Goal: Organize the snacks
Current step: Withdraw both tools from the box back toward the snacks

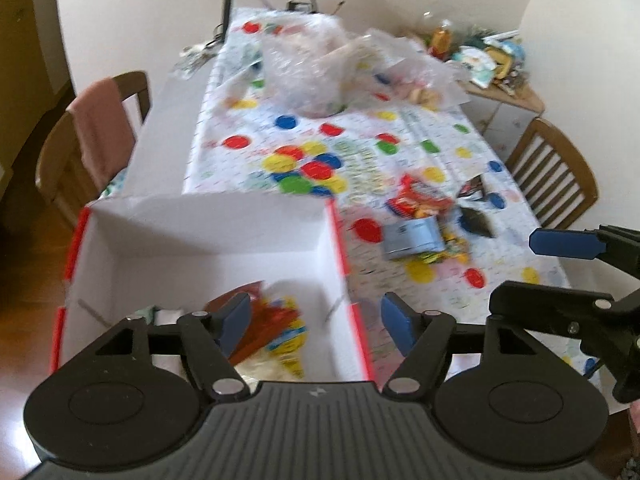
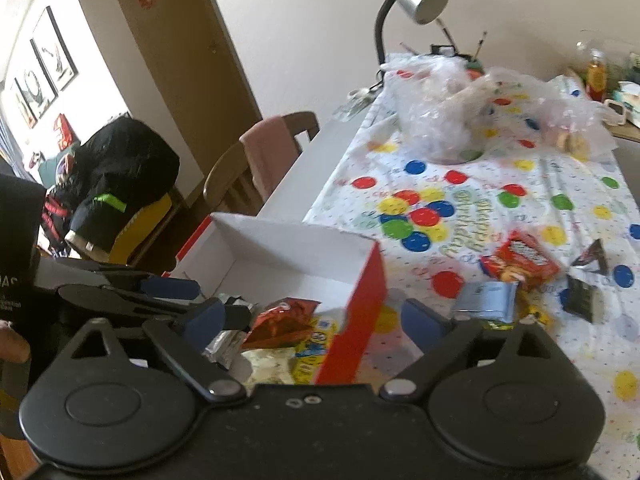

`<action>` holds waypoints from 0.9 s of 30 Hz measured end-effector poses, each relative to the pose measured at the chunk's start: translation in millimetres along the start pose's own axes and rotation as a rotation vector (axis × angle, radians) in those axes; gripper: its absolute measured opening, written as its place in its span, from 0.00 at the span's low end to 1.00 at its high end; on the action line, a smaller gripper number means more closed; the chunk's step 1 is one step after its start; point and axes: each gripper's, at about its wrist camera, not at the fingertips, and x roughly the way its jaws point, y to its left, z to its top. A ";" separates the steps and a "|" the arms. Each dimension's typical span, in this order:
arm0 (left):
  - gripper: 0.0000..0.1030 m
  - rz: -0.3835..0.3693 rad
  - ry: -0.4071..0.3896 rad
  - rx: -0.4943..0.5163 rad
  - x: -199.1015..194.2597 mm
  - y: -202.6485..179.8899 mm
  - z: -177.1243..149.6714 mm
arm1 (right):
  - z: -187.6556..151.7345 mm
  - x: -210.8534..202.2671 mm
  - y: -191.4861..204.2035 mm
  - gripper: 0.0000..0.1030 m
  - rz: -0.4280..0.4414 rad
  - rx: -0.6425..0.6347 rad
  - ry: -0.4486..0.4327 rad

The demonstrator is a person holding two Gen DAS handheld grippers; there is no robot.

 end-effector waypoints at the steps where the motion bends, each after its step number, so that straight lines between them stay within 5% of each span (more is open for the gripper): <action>1: 0.74 -0.007 -0.007 0.002 0.8 -6.5 1.1 | -0.3 -4.3 -5.0 0.95 -0.002 0.002 -0.006; 12: 0.77 -0.052 -0.005 -0.006 36.3 -75.9 21.0 | -8.1 -44.8 -75.4 1.00 -0.040 -0.005 -0.020; 27: 0.77 0.038 0.104 -0.165 128.8 -120.0 58.3 | -7.7 -55.4 -213.8 1.00 -0.147 -0.006 0.043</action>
